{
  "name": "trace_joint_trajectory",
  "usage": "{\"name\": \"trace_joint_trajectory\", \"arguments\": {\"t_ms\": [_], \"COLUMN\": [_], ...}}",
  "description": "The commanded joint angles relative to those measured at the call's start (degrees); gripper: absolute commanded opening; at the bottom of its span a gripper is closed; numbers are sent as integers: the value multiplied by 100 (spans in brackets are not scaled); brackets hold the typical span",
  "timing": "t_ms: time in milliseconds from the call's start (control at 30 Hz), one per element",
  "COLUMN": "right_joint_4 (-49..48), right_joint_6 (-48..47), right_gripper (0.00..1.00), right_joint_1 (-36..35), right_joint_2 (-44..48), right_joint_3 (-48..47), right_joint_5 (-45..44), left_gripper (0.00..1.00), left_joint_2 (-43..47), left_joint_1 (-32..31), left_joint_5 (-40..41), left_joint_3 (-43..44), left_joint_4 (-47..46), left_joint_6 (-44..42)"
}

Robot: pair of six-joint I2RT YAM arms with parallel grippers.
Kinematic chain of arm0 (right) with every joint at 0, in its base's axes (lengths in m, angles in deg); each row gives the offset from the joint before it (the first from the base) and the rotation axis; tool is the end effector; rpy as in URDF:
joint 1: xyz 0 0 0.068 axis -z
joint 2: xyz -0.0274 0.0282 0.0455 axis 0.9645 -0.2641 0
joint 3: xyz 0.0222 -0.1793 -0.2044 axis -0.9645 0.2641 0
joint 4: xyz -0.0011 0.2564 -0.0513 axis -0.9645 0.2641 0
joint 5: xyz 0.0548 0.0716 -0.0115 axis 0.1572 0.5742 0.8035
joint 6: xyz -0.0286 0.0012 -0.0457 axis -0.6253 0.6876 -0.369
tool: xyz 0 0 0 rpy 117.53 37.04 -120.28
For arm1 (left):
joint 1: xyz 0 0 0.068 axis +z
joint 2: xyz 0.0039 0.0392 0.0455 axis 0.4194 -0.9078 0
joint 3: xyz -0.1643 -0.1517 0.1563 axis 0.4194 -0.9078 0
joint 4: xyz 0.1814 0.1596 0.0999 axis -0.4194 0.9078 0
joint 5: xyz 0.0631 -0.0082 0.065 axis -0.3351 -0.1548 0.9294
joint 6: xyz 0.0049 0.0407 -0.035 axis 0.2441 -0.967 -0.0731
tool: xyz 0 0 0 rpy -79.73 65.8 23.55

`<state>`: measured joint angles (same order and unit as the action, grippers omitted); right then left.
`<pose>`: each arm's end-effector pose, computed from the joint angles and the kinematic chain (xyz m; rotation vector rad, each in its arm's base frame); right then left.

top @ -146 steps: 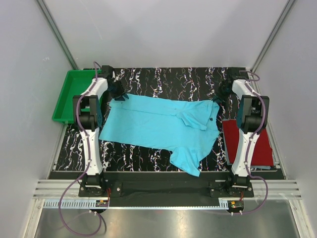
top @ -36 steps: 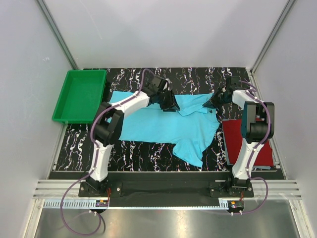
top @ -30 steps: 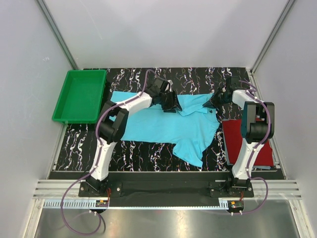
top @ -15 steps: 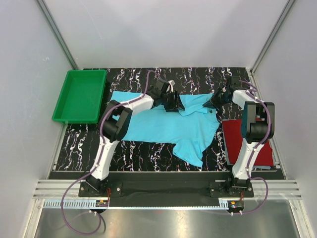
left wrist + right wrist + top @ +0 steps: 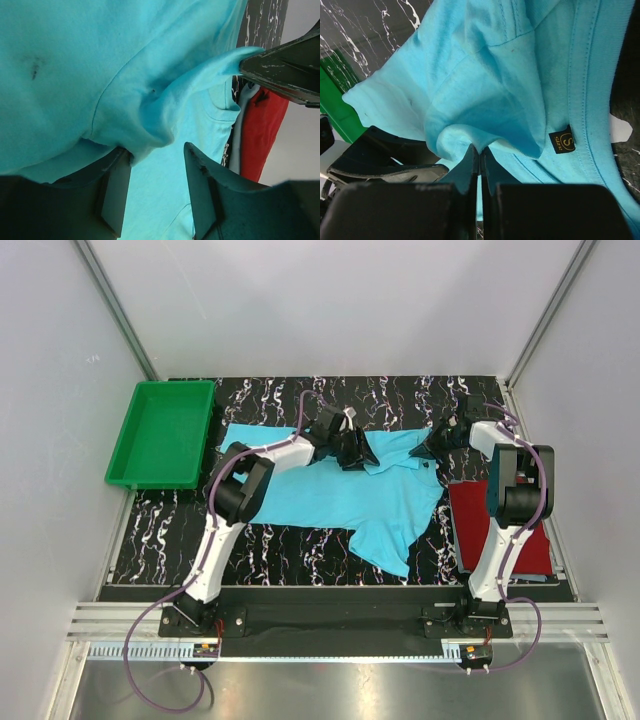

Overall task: Fold and stack the t-shirts
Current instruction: Fold the tshirt

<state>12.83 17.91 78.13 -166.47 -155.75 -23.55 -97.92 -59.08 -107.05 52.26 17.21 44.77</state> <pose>0.4205 -0.0086 0.1636 0.7601 2.5565 0.8455 0.4174 -0.3051 0.1375 0.0012 2.5434 -1.2342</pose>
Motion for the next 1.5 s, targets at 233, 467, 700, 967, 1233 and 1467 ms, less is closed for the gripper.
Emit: {"name": "trace_joint_trajectory", "arguments": {"t_ms": [233,467,700,967,1233,1467], "right_joint_4": [20,47,152,187,170,196], "right_joint_6": [-8,168,343,361,397,440], "right_gripper": [0,0,0,0,0,0], "right_joint_1": [34,34,7,-98,-177,-186], "right_joint_2": [85,743,1350,1623,1605,1632], "right_joint_3": [-118,461,1191,1807,2000,2140], "right_joint_5": [130,51,-2,-55,-256,-494], "left_gripper": [33,8,2,5,11,18], "left_joint_2": [433,451,574,521,407,337], "left_joint_1": [0,237,484,695,695,695], "left_joint_5": [-203,-405,-826,-1248,-1495,-1644], "left_joint_3": [-505,-242,-364,-136,-136,-136], "left_joint_4": [-765,-81,236,737,913,1150], "left_joint_6": [862,1057,1031,820,705,512]}}
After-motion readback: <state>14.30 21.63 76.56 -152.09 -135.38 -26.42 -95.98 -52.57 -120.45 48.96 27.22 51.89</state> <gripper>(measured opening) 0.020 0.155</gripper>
